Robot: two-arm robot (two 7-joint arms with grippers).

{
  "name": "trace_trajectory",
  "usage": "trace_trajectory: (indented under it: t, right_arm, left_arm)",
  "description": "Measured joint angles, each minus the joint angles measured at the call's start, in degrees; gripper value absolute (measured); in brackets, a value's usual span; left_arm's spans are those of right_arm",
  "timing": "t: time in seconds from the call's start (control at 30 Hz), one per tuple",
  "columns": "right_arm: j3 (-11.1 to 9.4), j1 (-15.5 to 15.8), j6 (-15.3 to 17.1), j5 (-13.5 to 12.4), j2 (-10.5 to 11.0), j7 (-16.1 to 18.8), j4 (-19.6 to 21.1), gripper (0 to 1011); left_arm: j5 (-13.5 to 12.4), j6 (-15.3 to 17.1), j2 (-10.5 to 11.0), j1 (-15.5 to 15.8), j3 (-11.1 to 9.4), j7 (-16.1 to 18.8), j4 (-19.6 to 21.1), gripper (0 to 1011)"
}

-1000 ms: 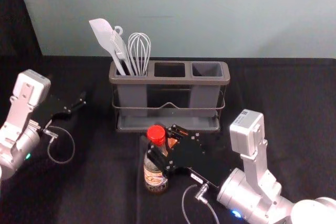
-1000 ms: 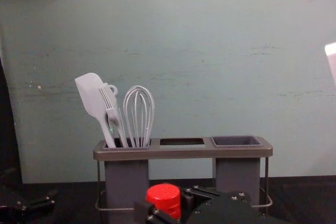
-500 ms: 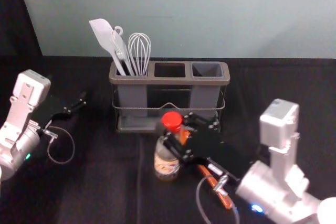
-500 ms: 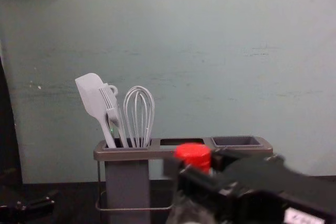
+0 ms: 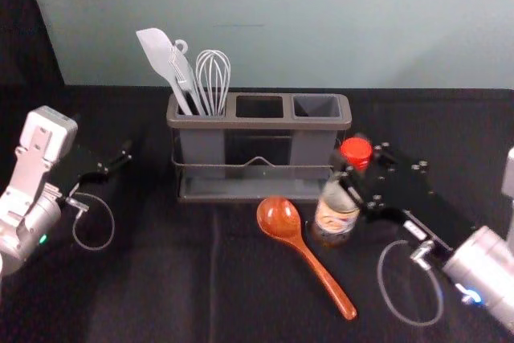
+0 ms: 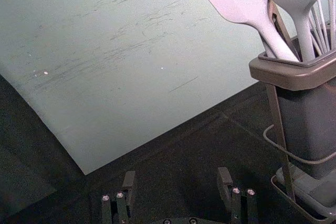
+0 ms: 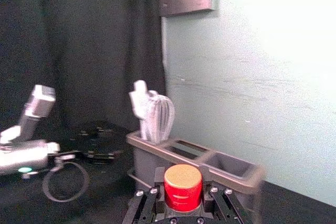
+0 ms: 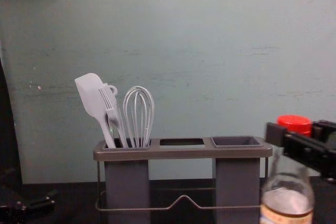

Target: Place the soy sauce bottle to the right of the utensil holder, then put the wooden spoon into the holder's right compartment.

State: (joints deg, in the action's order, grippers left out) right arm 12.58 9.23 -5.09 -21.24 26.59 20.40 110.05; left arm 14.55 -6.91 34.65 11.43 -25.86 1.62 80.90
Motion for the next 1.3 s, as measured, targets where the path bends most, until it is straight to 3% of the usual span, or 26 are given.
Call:
trace_trajectory:
  t: [0.17, 0.4, 0.87, 1.3]
  right_arm:
    - [-2.6, -0.3, 0.4, -0.4, 0.3, -0.7, -1.6, 381]
    - [-3.9, -3.7, 1.5, -1.0, -0.2, -0.9, -6.7, 381]
    - [-3.6, -13.2, -1.1, -3.2, -3.5, 1.9, -19.5, 381]
    - [-1.7, -18.0, -2.1, -3.6, -5.1, 3.1, -26.3, 381]
  left_arm:
    - [0.0, 0.0, 0.0, 0.0, 0.0, 0.0, 0.0, 1000]
    - [0.0, 0.0, 0.0, 0.0, 0.0, 0.0, 0.0, 1000]
    - [0.0, 0.0, 0.0, 0.0, 0.0, 0.0, 0.0, 1000]
    - [0.0, 0.0, 0.0, 0.0, 0.0, 0.0, 0.0, 1000]
